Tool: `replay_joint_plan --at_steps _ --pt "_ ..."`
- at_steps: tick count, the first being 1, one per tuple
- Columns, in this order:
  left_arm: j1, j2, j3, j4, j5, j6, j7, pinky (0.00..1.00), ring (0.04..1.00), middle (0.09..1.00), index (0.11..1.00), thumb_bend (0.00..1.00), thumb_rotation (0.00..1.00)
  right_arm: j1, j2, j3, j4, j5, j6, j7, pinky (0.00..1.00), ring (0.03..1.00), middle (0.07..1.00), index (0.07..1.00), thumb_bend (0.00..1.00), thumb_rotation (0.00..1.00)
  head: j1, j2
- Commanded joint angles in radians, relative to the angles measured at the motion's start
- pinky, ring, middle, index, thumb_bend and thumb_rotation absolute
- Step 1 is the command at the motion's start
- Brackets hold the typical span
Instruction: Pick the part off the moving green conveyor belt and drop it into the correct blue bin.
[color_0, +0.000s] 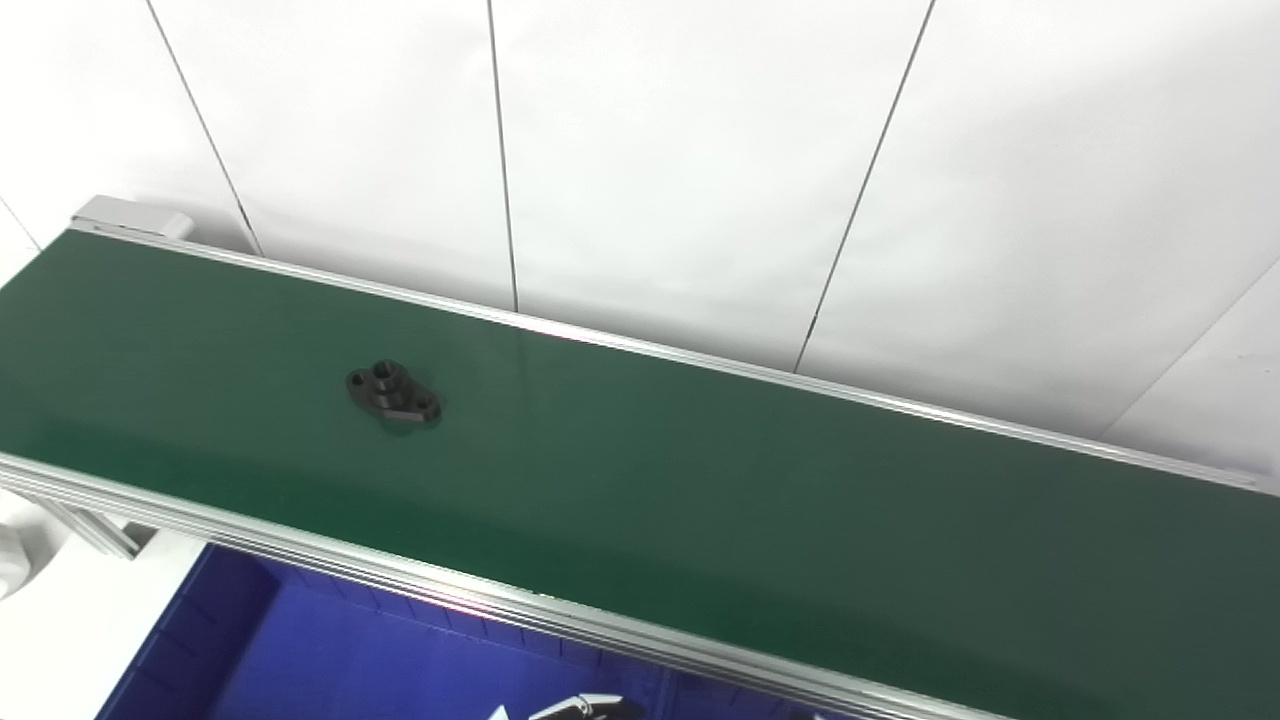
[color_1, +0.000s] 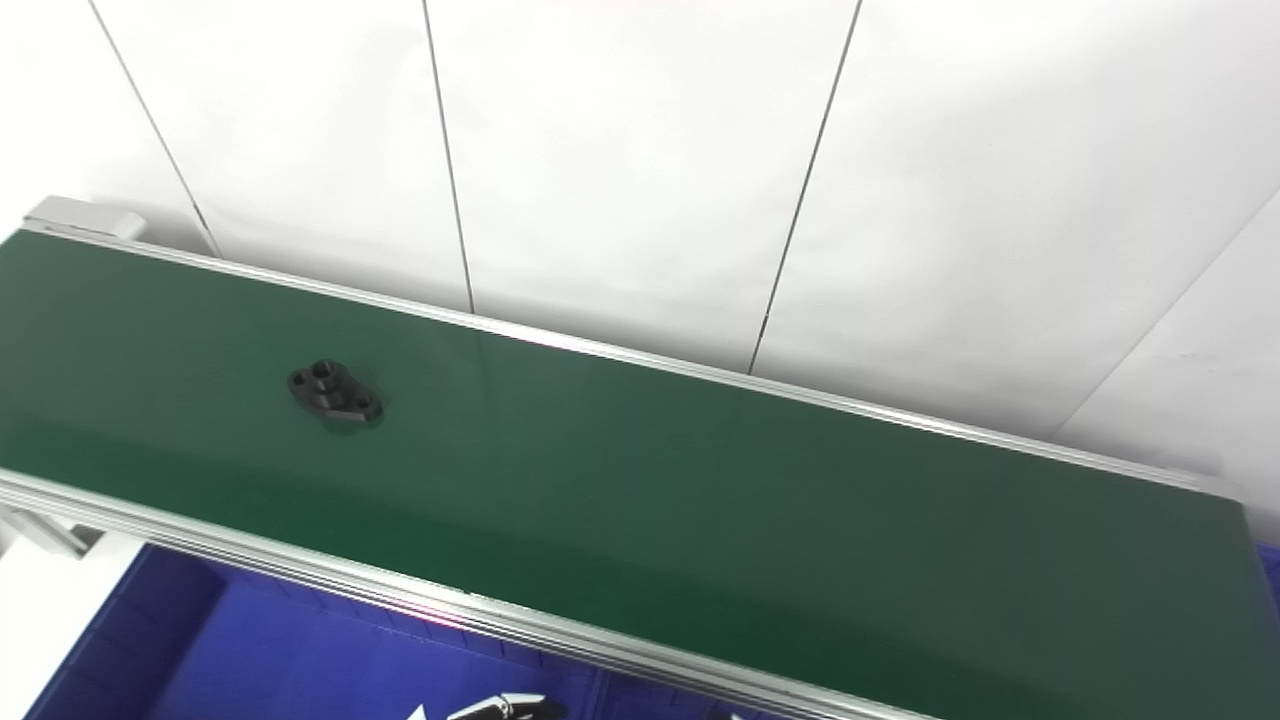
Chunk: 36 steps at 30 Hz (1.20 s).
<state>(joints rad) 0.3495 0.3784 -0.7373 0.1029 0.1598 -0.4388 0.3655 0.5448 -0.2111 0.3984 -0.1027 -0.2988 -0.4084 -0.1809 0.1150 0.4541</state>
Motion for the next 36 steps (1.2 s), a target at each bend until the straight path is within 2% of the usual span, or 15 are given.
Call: replay_joint_plan --at_steps 1,5,12,16,19,21,23,25,27,30,36 --pt "-0.004 0.01 -0.003 -0.013 0.003 -0.031 0.018 0.68 0.76 0.811 0.767 0.72 0.52 0.001 -0.002 0.007 -0.046 0.004 -0.061 -0.028 0.73 0.792 0.816 0.821 0.72 0.31 0.003 0.001" --pt "-0.008 0.012 -0.01 -0.011 0.001 -0.031 0.025 0.69 0.758 0.807 0.766 0.72 0.51 -0.007 0.0 0.006 -0.088 0.011 -0.061 -0.032 0.72 0.776 0.801 0.807 0.73 0.34 0.004 0.001" --pt "-0.01 0.011 -0.014 -0.011 0.001 -0.031 0.034 0.69 0.758 0.806 0.769 0.72 0.53 -0.027 0.014 -0.017 -0.176 0.025 -0.061 -0.017 0.68 0.745 0.776 0.792 0.76 0.35 0.006 0.003" --pt "-0.008 0.011 -0.014 -0.013 0.001 -0.031 0.034 0.69 0.759 0.806 0.769 0.72 0.52 -0.05 0.009 -0.024 -0.208 0.019 -0.061 -0.017 0.67 0.745 0.774 0.797 0.73 0.33 0.006 0.003" --pt "-0.009 0.011 -0.013 -0.013 0.004 -0.031 0.036 0.69 0.759 0.807 0.769 0.71 0.52 -0.086 -0.005 -0.021 -0.226 0.026 -0.061 -0.028 0.66 0.741 0.765 0.79 0.72 0.26 0.0 0.004" --pt "-0.01 0.011 -0.012 -0.014 0.001 -0.031 0.035 0.69 0.759 0.807 0.769 0.71 0.52 -0.109 0.0 -0.037 -0.236 0.021 -0.061 -0.026 0.65 0.737 0.764 0.785 0.74 0.3 -0.008 0.008" --pt "-0.009 0.011 -0.007 -0.017 -0.003 -0.031 0.028 0.69 0.759 0.804 0.767 0.72 0.52 -0.126 0.007 -0.056 -0.245 0.035 -0.059 -0.004 0.67 0.751 0.777 0.799 0.74 0.3 -0.023 0.012" --pt "-0.009 0.012 -0.003 -0.017 -0.003 -0.031 0.026 0.69 0.758 0.803 0.766 0.72 0.52 -0.144 0.017 -0.071 -0.262 0.052 -0.034 0.021 0.71 0.771 0.791 0.813 0.74 0.31 -0.038 0.014" --pt "-0.012 0.015 -0.002 -0.016 -0.005 -0.031 0.026 0.69 0.757 0.801 0.765 0.72 0.51 -0.167 0.032 -0.09 -0.295 0.049 0.027 0.046 0.73 0.79 0.804 0.823 0.76 0.32 -0.056 0.017" --pt "-0.012 0.015 0.001 -0.015 -0.005 -0.031 0.025 0.69 0.757 0.799 0.765 0.72 0.5 -0.207 0.046 -0.119 -0.329 0.028 0.099 0.086 0.7 0.775 0.803 0.822 0.79 0.34 -0.068 0.02" --pt "-0.016 0.016 0.007 -0.013 -0.008 -0.031 0.019 0.69 0.758 0.798 0.765 0.72 0.48 -0.301 0.063 -0.162 -0.338 -0.044 0.171 0.152 0.65 0.753 0.796 0.821 0.81 0.36 -0.105 0.025"
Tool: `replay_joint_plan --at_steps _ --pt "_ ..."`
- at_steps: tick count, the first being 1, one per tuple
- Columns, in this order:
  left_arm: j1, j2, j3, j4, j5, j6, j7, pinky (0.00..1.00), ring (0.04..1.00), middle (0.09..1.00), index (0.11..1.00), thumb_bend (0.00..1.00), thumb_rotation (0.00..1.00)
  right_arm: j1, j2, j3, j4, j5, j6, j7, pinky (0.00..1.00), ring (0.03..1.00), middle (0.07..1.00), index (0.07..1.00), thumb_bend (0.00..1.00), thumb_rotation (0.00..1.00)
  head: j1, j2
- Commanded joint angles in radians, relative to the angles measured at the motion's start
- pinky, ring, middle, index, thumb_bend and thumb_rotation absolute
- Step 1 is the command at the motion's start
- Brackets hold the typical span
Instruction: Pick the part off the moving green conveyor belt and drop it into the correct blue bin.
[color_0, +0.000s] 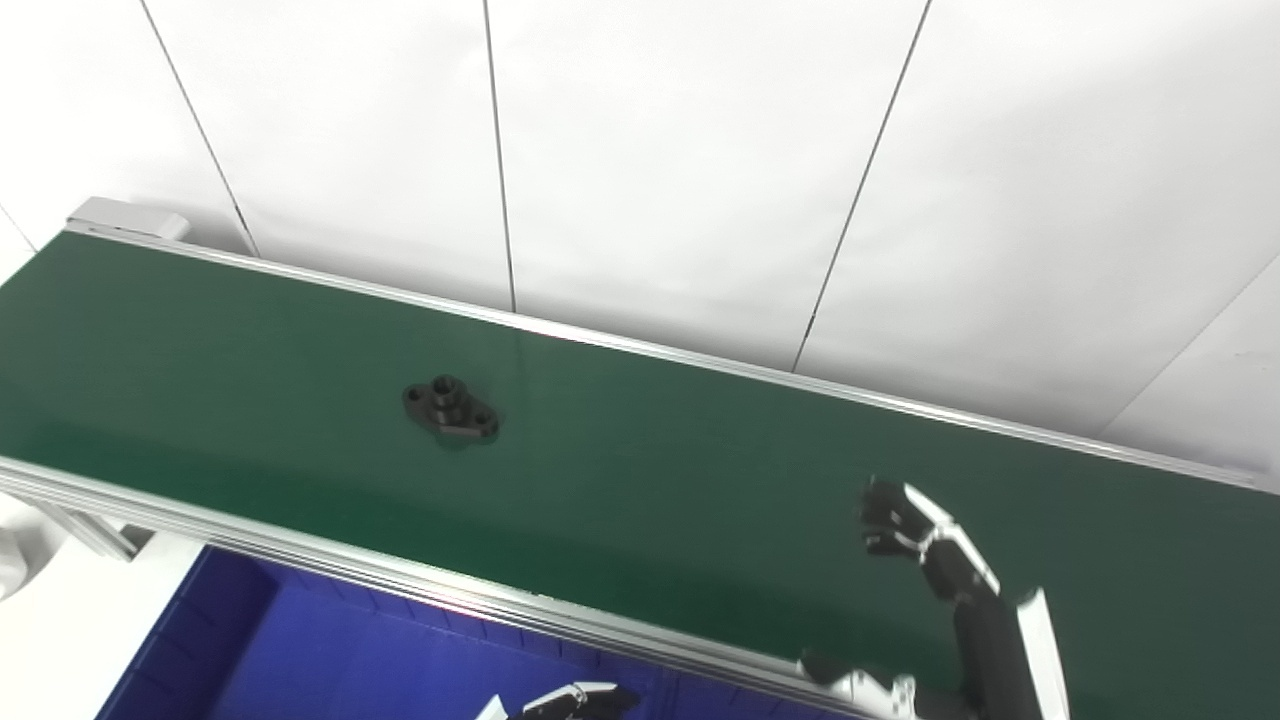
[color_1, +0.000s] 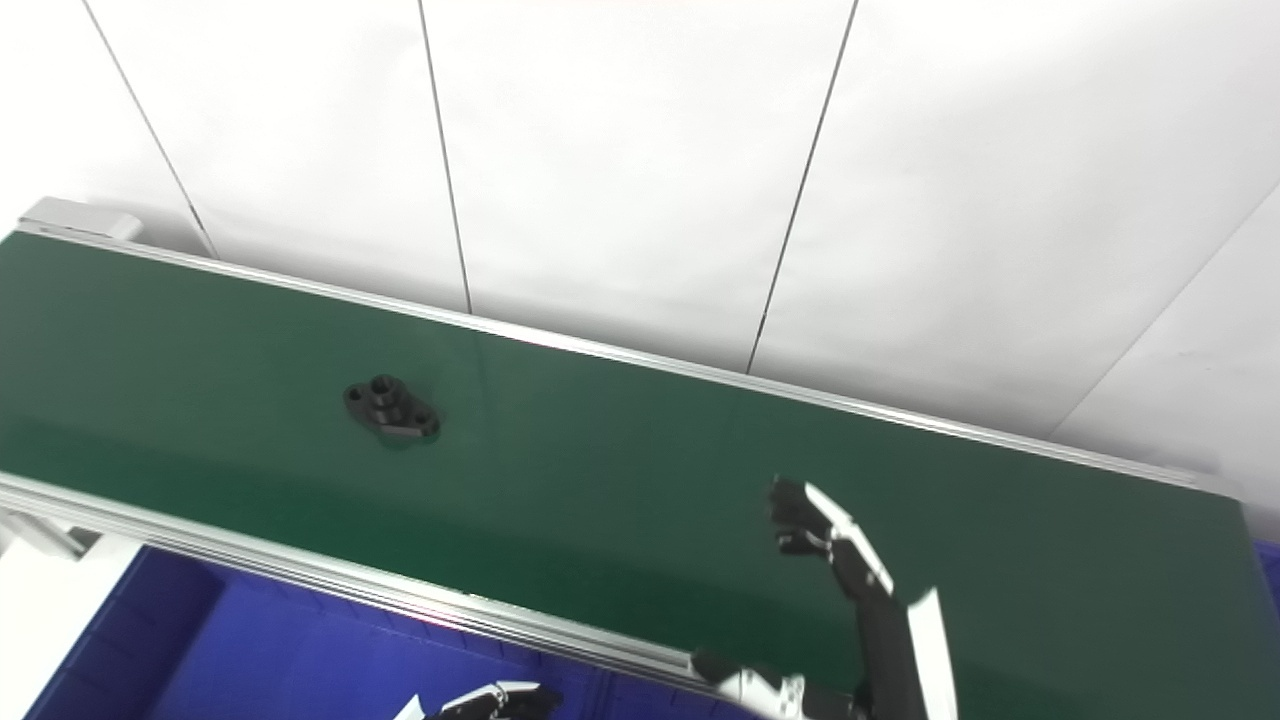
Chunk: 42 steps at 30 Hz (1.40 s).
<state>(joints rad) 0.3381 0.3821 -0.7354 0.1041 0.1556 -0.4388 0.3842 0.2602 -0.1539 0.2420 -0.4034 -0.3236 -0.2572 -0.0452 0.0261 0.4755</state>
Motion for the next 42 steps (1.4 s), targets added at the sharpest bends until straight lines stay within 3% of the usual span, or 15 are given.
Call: replay_joint_plan --at_steps 1,9,13,24,37,42 --pt "-0.005 0.013 0.006 -0.014 -0.006 -0.031 -0.003 0.69 0.758 0.799 0.766 0.72 0.5 -0.029 0.007 -0.009 -0.038 -0.033 0.03 0.027 0.63 0.734 0.79 0.821 0.81 0.37 -0.016 0.003" --pt "0.003 0.029 0.035 -0.024 -0.029 -0.031 -0.037 0.7 0.761 0.801 0.762 0.73 0.5 -0.134 0.032 -0.006 -0.043 -0.128 0.137 0.102 0.61 0.726 0.768 0.798 0.87 0.36 -0.16 0.027" --pt "-0.002 0.037 0.046 -0.016 -0.039 -0.031 -0.051 0.7 0.765 0.808 0.763 0.73 0.52 -0.173 0.056 0.002 -0.042 -0.165 0.181 0.131 0.64 0.742 0.779 0.806 0.86 0.3 -0.199 0.031" --pt "-0.013 0.034 0.095 0.011 -0.076 -0.031 -0.125 0.71 0.783 0.827 0.766 0.71 0.5 -0.284 0.098 0.029 0.018 -0.278 0.324 0.208 0.7 0.781 0.824 0.859 0.8 0.34 -0.264 0.019" --pt "-0.009 0.013 0.177 0.028 -0.103 -0.031 -0.23 0.71 0.794 0.832 0.769 0.7 0.5 -0.372 0.135 0.066 0.154 -0.34 0.366 0.208 0.72 0.793 0.83 0.861 0.81 0.33 -0.343 0.006" --pt "-0.014 0.01 0.205 0.038 -0.115 -0.031 -0.267 0.7 0.794 0.837 0.769 0.7 0.49 -0.429 0.154 0.092 0.192 -0.392 0.428 0.229 0.71 0.795 0.831 0.87 0.8 0.33 -0.405 -0.006"
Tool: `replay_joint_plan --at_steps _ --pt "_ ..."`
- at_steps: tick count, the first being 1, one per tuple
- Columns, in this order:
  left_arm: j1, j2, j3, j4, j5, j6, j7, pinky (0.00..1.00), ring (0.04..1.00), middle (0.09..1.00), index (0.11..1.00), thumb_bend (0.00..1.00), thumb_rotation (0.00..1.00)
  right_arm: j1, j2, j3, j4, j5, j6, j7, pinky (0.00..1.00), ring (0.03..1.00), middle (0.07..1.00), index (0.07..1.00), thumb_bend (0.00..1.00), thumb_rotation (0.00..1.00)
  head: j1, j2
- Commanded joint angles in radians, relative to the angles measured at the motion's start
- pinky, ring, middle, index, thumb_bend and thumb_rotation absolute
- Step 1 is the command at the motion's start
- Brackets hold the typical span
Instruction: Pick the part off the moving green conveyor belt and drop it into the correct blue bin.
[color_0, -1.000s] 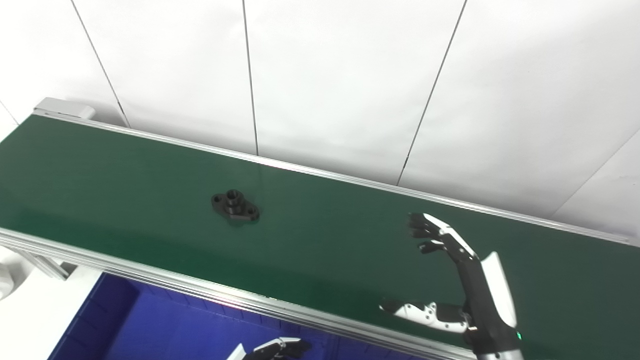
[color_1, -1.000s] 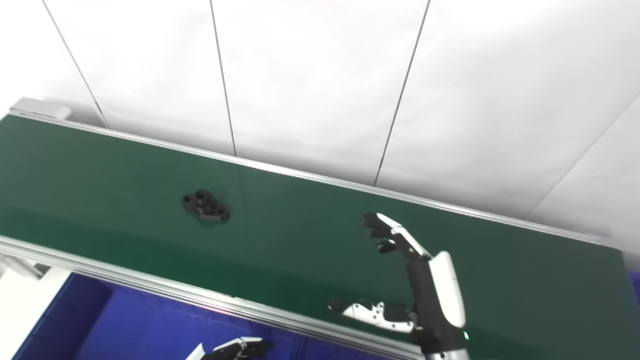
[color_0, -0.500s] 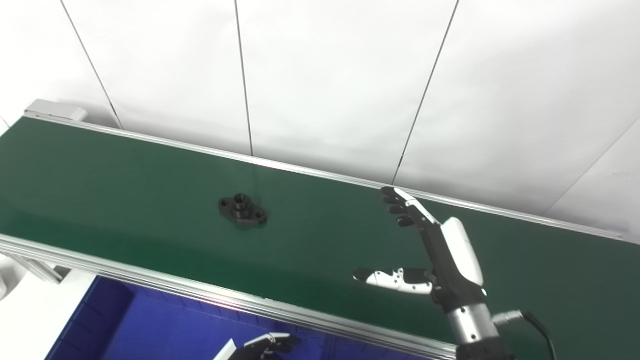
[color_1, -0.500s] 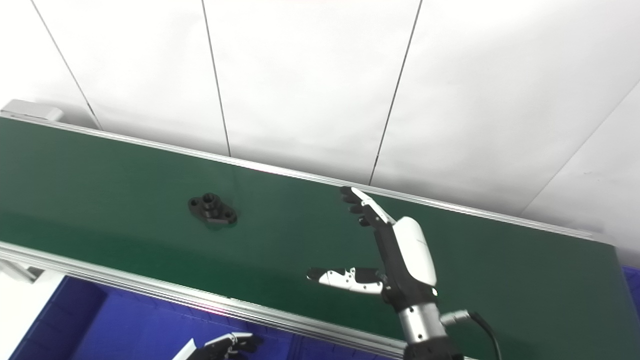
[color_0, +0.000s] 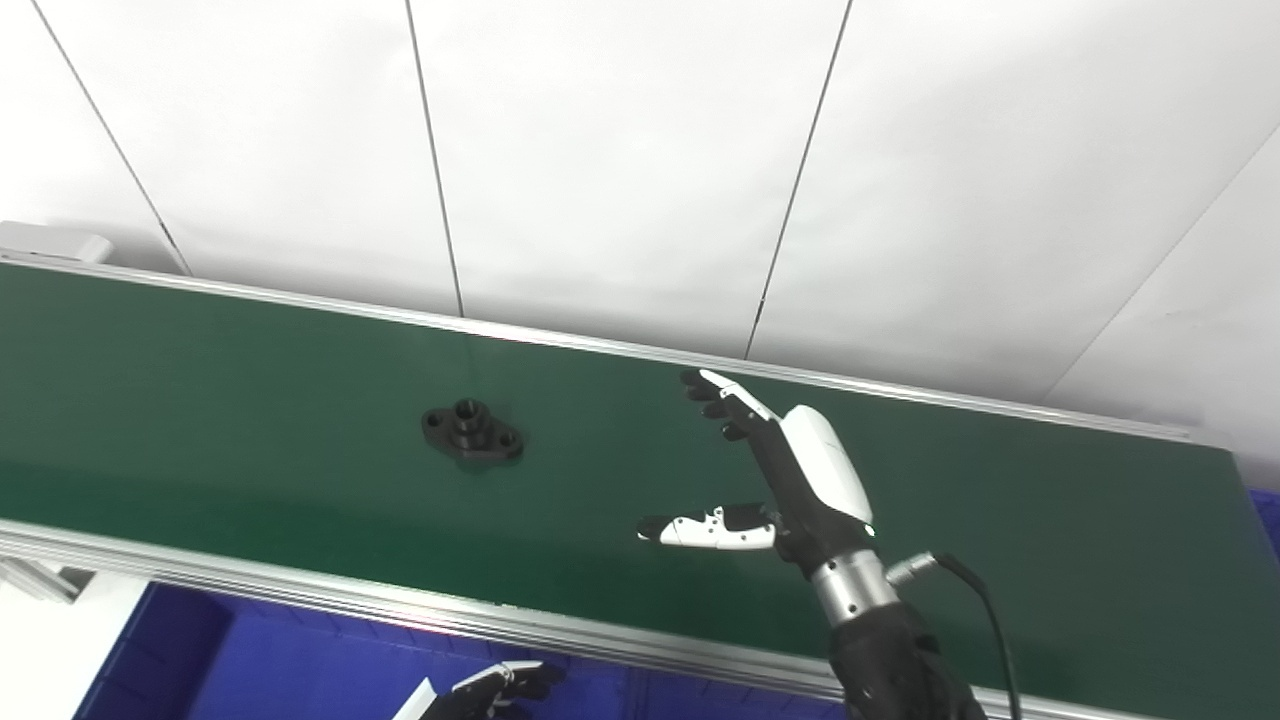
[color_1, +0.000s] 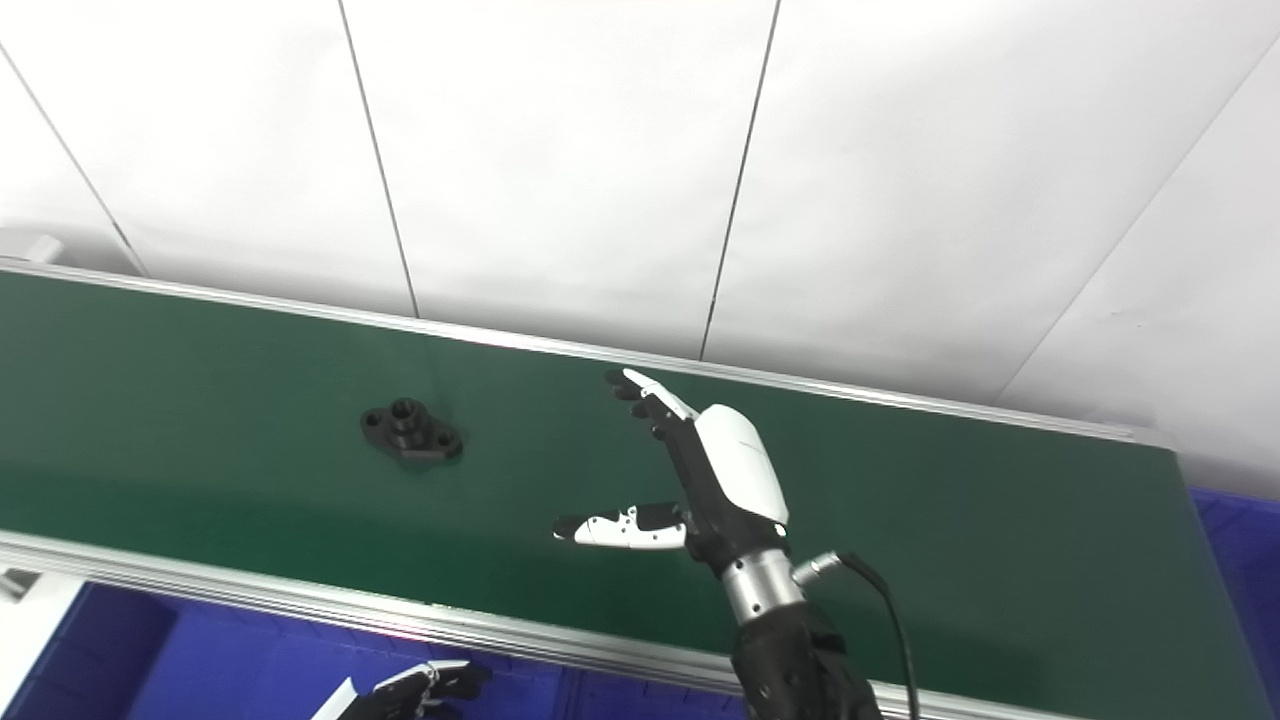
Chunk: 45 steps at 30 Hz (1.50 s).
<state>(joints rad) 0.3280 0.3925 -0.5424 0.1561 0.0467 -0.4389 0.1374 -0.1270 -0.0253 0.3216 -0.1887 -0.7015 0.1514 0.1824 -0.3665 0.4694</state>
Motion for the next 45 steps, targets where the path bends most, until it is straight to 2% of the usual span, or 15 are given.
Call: replay_joint_plan --at_steps 1,8,13,17,27,32,45 --pt "-0.005 -0.001 0.019 -0.013 -0.008 -0.031 -0.03 0.7 0.795 0.838 0.771 0.7 0.49 -0.053 0.029 0.019 -0.016 -0.019 0.029 0.006 0.72 0.803 0.838 0.876 0.8 0.33 -0.018 0.0" --pt "-0.002 -0.031 0.075 -0.006 -0.025 -0.031 -0.097 0.69 0.783 0.826 0.756 0.7 0.48 -0.139 0.025 0.047 0.064 -0.027 0.056 0.02 0.72 0.81 0.847 0.881 0.8 0.32 -0.004 0.004" --pt "0.001 -0.038 0.094 -0.008 -0.019 -0.031 -0.128 0.69 0.786 0.832 0.761 0.7 0.48 -0.194 0.02 0.067 0.122 -0.06 0.06 0.023 0.72 0.802 0.845 0.881 0.81 0.35 0.007 0.015" --pt "0.008 -0.041 0.096 -0.016 -0.006 -0.031 -0.12 0.69 0.782 0.826 0.757 0.72 0.5 -0.231 0.023 0.081 0.159 -0.067 0.061 0.031 0.72 0.803 0.845 0.878 0.81 0.34 0.015 0.022" --pt "0.013 -0.037 0.077 -0.031 0.007 -0.031 -0.103 0.68 0.772 0.812 0.751 0.69 0.49 -0.334 0.05 0.138 0.301 -0.089 0.072 0.03 0.74 0.815 0.85 0.884 0.82 0.38 0.026 0.025" --pt "0.012 -0.036 0.063 -0.032 0.017 -0.031 -0.089 0.67 0.77 0.814 0.754 0.68 0.49 -0.389 0.056 0.166 0.398 -0.109 0.069 0.021 0.72 0.807 0.85 0.888 0.8 0.39 0.039 0.025" --pt "0.019 -0.035 0.034 -0.048 0.028 -0.031 -0.059 0.68 0.777 0.814 0.758 0.7 0.52 -0.466 0.062 0.182 0.547 -0.101 0.06 0.002 0.72 0.794 0.831 0.859 0.81 0.32 0.069 0.036"
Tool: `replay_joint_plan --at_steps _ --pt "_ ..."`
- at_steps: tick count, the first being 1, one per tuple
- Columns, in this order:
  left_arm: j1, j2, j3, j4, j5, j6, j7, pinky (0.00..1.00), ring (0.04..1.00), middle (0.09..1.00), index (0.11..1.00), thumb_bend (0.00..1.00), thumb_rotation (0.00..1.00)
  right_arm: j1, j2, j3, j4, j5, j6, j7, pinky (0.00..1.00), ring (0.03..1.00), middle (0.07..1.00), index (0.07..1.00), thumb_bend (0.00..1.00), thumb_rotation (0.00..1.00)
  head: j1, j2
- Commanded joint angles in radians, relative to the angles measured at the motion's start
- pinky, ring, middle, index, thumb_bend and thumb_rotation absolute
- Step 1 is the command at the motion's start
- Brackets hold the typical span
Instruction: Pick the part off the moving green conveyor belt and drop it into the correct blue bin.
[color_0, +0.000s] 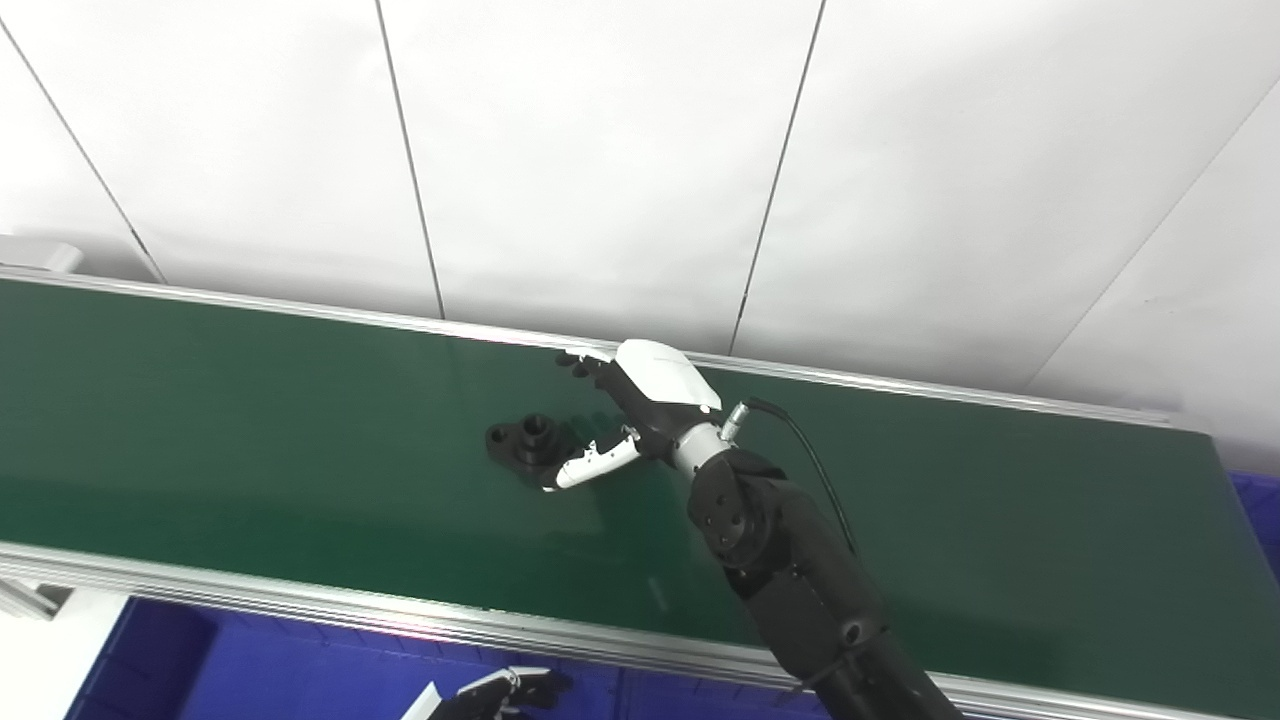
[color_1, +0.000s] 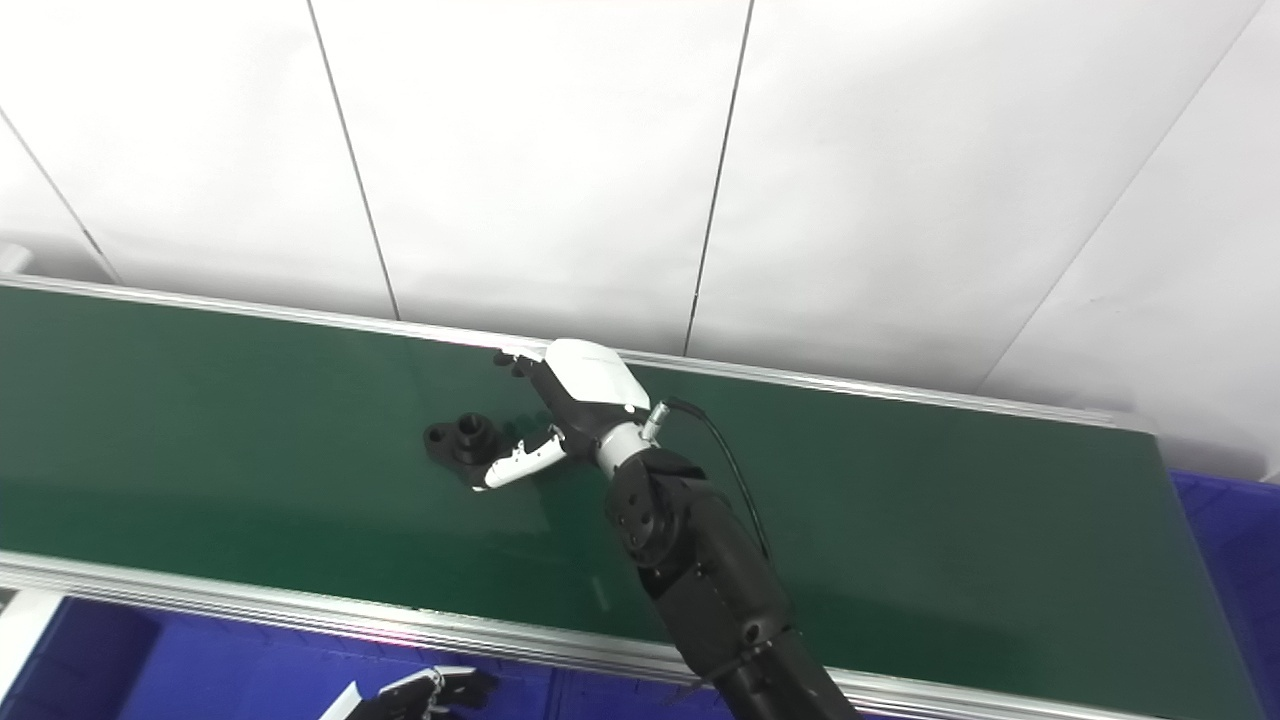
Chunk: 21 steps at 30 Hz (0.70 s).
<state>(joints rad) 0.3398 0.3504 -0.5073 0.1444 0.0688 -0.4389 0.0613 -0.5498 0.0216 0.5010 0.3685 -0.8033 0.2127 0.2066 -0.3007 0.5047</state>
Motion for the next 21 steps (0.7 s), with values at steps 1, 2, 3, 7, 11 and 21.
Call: replay_joint_plan --at_steps 1,2,3,7,11,21 --pt "0.008 0.008 -0.005 -0.038 0.007 -0.031 0.021 0.68 0.777 0.814 0.758 0.7 0.51 -0.044 0.014 0.007 0.0 -0.001 -0.004 -0.025 0.72 0.793 0.831 0.858 0.81 0.32 0.003 0.001" --pt "0.008 0.009 -0.009 -0.04 0.009 -0.031 0.025 0.68 0.778 0.814 0.758 0.7 0.51 -0.045 0.012 0.012 0.007 -0.003 -0.006 -0.028 0.71 0.791 0.83 0.856 0.81 0.32 0.006 0.005" --pt "0.007 0.011 -0.013 -0.041 0.012 -0.031 0.031 0.68 0.778 0.815 0.758 0.7 0.51 -0.046 0.011 0.019 0.016 -0.008 -0.008 -0.032 0.71 0.788 0.827 0.853 0.82 0.31 0.006 0.005" --pt "0.009 0.013 -0.026 -0.047 0.015 -0.031 0.046 0.68 0.776 0.815 0.757 0.7 0.51 -0.048 0.0 0.056 0.055 -0.029 -0.026 -0.051 0.68 0.77 0.815 0.837 0.83 0.29 0.015 0.014" --pt "0.014 0.015 -0.033 -0.058 0.013 -0.031 0.055 0.68 0.779 0.812 0.759 0.7 0.5 -0.029 -0.01 0.092 0.071 -0.035 -0.047 -0.071 0.66 0.753 0.798 0.823 0.84 0.26 0.015 0.026" --pt "0.026 0.019 -0.039 -0.087 0.018 -0.031 0.072 0.7 0.791 0.82 0.768 0.69 0.49 0.002 -0.042 0.173 0.051 -0.06 -0.03 -0.036 0.7 0.759 0.794 0.814 0.81 0.24 0.008 0.07"
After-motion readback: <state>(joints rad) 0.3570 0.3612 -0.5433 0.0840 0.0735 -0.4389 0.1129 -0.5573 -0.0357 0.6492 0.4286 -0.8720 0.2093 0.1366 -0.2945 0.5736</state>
